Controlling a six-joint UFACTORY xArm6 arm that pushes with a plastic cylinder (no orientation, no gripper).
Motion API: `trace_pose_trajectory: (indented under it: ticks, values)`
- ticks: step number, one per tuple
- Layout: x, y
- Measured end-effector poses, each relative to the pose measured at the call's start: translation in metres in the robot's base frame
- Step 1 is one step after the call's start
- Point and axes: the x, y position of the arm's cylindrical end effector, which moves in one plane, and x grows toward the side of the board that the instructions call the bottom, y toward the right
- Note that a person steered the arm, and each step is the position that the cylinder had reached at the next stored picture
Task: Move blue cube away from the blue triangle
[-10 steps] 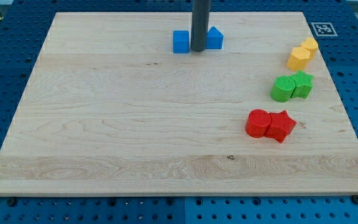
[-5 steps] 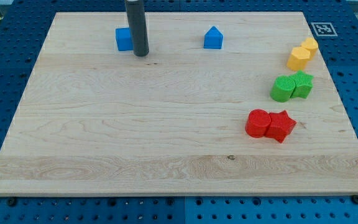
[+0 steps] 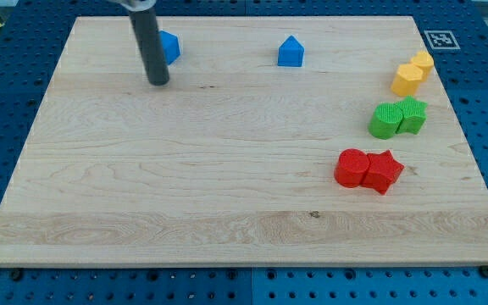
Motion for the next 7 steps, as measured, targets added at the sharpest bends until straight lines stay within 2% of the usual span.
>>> trace_pose_trajectory:
  ticks: [1,2,3,4,5,6,7]
  values:
    - [-0.030,-0.009]
    - [-0.058,-0.054]
    - [-0.070,-0.074]
    - [-0.019,-0.054]
    - [-0.007,-0.015]
    - [-0.025,0.003]
    - [-0.048,-0.005]
